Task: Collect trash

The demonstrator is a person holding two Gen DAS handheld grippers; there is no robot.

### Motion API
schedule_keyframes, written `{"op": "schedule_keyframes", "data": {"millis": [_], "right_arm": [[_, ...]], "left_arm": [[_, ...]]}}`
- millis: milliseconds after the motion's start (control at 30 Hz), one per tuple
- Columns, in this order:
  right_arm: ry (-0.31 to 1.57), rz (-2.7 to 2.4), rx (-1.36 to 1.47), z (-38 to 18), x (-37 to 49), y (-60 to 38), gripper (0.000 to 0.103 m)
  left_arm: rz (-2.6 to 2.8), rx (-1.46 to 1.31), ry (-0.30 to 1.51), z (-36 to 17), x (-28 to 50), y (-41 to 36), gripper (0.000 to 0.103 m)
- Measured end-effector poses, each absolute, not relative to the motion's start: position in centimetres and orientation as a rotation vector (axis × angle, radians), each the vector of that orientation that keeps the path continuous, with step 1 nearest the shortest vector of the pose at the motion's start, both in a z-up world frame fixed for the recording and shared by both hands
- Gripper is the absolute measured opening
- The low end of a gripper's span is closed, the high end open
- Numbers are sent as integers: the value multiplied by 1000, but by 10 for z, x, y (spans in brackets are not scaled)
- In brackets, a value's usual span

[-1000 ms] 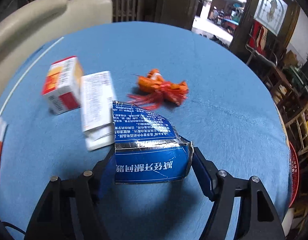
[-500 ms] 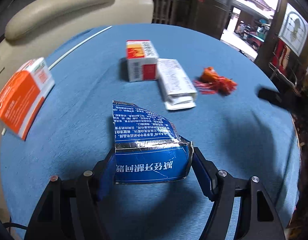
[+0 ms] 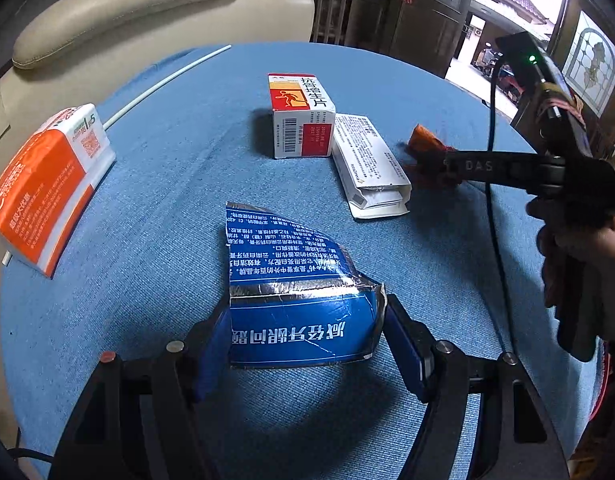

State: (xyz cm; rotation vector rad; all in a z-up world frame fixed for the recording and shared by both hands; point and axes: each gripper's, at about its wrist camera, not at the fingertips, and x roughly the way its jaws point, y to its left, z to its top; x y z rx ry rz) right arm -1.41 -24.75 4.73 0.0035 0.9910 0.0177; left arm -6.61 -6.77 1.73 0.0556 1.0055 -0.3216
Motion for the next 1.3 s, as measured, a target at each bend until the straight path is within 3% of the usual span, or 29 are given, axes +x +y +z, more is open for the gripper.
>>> {"op": "schedule_keyframes", "data": {"millis": [800, 1300], "right_arm": [[894, 3, 270, 86, -196, -297, 44], [835, 36, 387, 90, -245, -289, 44]], "left_arm": [[-335, 119, 965, 52, -109, -99, 74], [-362, 168, 920, 71, -135, -116, 74]]}}
